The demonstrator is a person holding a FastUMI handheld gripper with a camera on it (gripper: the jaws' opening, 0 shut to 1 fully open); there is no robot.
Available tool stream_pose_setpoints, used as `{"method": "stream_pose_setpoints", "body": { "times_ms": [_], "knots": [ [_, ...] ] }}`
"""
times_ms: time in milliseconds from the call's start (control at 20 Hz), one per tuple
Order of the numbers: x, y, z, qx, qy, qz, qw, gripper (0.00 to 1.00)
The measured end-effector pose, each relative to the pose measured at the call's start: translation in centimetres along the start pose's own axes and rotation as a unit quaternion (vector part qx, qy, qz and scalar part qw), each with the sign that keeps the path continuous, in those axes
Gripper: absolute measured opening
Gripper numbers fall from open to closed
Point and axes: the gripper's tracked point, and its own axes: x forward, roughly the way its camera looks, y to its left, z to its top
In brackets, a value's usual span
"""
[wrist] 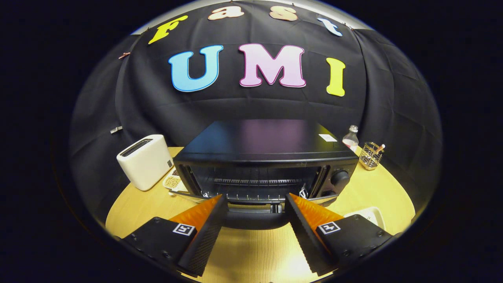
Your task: Open the toaster oven, put the food inside, and close the toaster oven door.
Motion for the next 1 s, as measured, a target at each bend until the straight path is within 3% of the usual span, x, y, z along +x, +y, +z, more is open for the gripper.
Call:
{"method": "stream_pose_setpoints", "body": {
  "times_ms": [400,500,650,1000],
  "knots": [
    [-2.7,0.1,-5.4,-0.03,0.008,0.012,0.999,0.97],
    [-2.8,-0.1,-8.5,-0.05,0.037,0.019,0.998,0.97],
    [-3.0,-1.6,-14.5,-0.032,0.116,0.023,0.993,0.99],
    [-5.7,-6.3,-10.4,-0.007,0.076,0.013,0.997,0.99]
  ]
}}
